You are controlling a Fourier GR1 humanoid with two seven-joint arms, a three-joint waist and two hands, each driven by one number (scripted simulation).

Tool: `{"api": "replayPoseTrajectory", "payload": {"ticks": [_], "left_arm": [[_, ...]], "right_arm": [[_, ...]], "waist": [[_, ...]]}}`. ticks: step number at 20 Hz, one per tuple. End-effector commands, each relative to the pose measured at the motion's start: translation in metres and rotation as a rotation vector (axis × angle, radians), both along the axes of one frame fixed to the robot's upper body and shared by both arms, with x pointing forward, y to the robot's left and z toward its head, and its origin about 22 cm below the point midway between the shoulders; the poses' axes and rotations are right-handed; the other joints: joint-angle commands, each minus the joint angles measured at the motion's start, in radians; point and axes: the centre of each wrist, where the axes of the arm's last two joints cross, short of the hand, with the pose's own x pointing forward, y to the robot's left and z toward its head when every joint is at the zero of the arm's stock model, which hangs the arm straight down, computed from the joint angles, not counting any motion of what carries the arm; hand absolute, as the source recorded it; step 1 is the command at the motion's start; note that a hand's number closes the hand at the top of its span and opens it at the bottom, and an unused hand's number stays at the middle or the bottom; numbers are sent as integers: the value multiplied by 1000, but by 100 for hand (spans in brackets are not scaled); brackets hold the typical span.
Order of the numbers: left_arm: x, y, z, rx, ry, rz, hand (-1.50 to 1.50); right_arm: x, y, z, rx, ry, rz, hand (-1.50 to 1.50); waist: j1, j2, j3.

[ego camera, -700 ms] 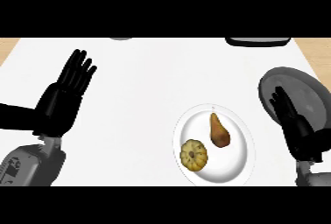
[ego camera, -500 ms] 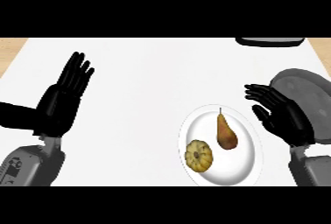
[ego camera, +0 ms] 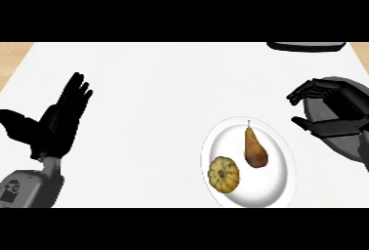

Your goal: Pick the pear from the plate and place it in the pan

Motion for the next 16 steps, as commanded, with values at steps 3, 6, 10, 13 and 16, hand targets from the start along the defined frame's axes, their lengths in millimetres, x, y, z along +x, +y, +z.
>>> {"api": "replayPoseTrajectory", "payload": {"ticks": [3,6,10,13,16], "left_arm": [[1,9,-11,9,22,18,0],[5,4,8,22,11,12,0],[-6,-8,-19,32,32,29,0],[2,-1,-12,14,26,1,0],[2,-1,-8,16,26,15,0]], "right_arm": [[22,-61,44,-181,-62,82,-150],[28,-50,47,-291,-98,206,-150],[59,-20,88,-340,-124,278,-150],[72,14,97,-513,-117,346,-150],[78,45,92,-635,-131,419,-150]], "waist": [[0,4,1],[-1,0,1],[-10,-3,-1],[7,2,-1],[0,-2,-1]]}}
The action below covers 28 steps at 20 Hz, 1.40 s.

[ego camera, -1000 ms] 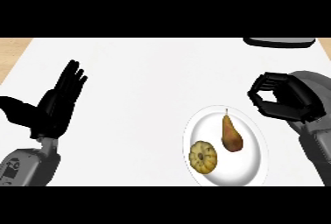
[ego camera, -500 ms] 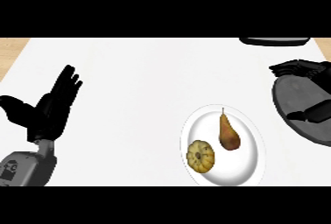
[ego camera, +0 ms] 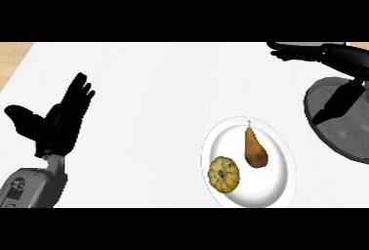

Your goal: Pick the pear from the plate and place it in the pan

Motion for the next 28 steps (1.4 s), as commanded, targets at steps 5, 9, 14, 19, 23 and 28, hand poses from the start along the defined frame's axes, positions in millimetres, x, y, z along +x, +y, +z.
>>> {"api": "replayPoseTrajectory", "payload": {"ticks": [5,9,14,19,23,28], "left_arm": [[-19,-1,-16,-6,-2,5,0],[-11,3,9,1,-3,11,0],[-1,-15,7,-7,3,6,0],[-7,6,2,-5,5,60,0],[-20,6,-10,-8,4,47,0],[1,22,0,-3,0,29,0]], "right_arm": [[17,76,-7,-301,32,168,-150],[12,87,-16,-515,173,284,-150],[14,97,-8,-572,172,361,-150],[-1,103,-11,-677,59,397,-150],[-10,125,13,-741,-27,391,-150],[-7,120,11,-682,-33,352,-150]], "waist": [[-4,-5,0],[-5,-9,-1],[-25,-6,0],[-29,-9,0],[-33,-11,0],[-35,-7,0]]}}
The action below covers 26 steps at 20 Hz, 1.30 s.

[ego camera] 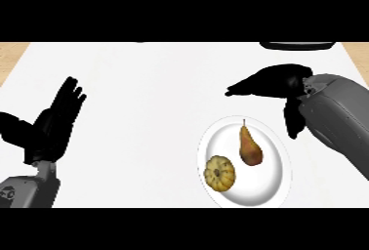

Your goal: Pick the pear from the plate and place it in the pan

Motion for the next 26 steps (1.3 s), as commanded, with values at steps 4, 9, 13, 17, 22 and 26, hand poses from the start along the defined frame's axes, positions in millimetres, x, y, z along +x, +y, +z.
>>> {"api": "replayPoseTrajectory", "payload": {"ticks": [4,9,13,17,22,26], "left_arm": [[-6,-6,-4,11,-8,6,0],[-5,-8,2,1,7,4,0],[-4,-9,-12,-1,5,-5,0],[1,-15,13,-6,-7,2,0],[-4,9,0,-6,-14,-19,0],[-1,-14,-5,7,-15,13,0]], "right_arm": [[-22,26,-13,7,53,33,-150],[-28,20,-13,-44,27,4,-150],[-20,44,-42,-101,19,-4,-150],[-19,14,-46,-68,58,-14,-150],[-2,37,-68,-114,65,-12,-150],[-14,47,-90,-120,77,1,-150]], "waist": [[-4,-1,0],[-3,-1,0],[3,2,0],[1,2,0],[12,5,0],[4,2,0]]}}
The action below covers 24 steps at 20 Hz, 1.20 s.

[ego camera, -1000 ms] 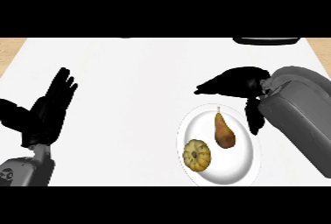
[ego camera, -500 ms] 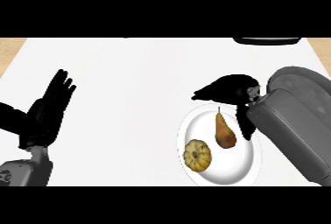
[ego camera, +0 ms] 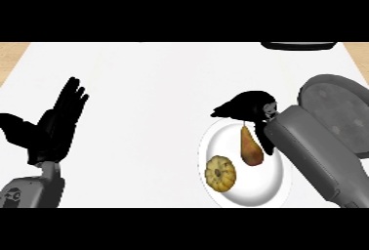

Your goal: Pick the pear from the plate and place it in the pan

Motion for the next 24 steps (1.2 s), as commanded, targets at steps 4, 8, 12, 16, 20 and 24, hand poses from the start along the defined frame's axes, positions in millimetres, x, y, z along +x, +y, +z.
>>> {"api": "replayPoseTrajectory", "payload": {"ticks": [4,8,12,16,20,24], "left_arm": [[1,5,7,-6,7,-22,0],[-3,-12,-2,-1,3,-2,0],[-1,5,3,0,25,7,0],[1,1,-1,-13,25,-9,0],[-1,1,4,2,-8,5,0],[6,9,9,7,-3,-2,0]], "right_arm": [[-2,-16,-43,29,9,18,-150],[1,0,-29,48,46,-9,-150],[0,7,-61,42,67,-13,-150],[-4,12,-58,59,74,52,150],[-25,13,-87,135,79,79,150],[-6,6,-79,158,68,66,150]], "waist": [[1,1,0],[-2,-1,0],[1,0,0],[-3,-1,0],[-3,-1,0],[1,1,0]]}}
